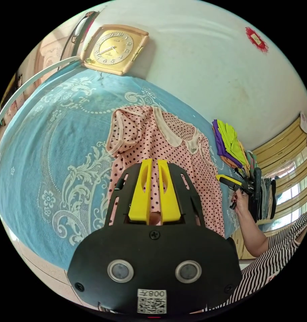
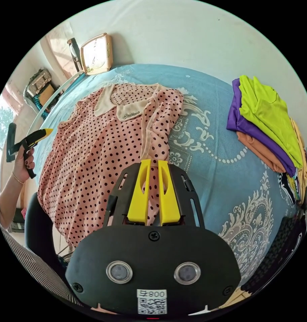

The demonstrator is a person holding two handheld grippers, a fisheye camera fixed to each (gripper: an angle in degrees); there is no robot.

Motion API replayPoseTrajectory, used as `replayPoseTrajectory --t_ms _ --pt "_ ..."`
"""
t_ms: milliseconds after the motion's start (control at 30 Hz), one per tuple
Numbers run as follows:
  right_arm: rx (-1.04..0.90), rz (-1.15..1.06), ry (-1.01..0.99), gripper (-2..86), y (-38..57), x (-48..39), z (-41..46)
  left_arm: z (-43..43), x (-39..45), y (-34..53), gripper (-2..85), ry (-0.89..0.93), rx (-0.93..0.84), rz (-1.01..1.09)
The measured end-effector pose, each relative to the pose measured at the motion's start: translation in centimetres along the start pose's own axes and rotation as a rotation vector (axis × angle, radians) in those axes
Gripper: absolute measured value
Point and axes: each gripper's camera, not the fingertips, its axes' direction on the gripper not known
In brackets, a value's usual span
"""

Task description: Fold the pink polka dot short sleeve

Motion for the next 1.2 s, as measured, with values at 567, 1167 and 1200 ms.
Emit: replayPoseTrajectory --t_ms 567,1167,1200 --pt "-0.079 -0.122 -0.218 6.3 -15.5 -18.2 1.7 -0.6 -19.1 1.3 9.0 0.245 0.045 -0.186" --pt "-0.130 -0.524 -0.199 5.6 -41.1 -38.8 9.5 -1.2 -30.4 0.3 3.1 0.429 0.094 -0.207" --pt "-0.133 -0.528 -0.197 5.6 -41.8 -39.2 9.7 -1.3 -30.7 0.3 2.9 0.430 0.097 -0.206"
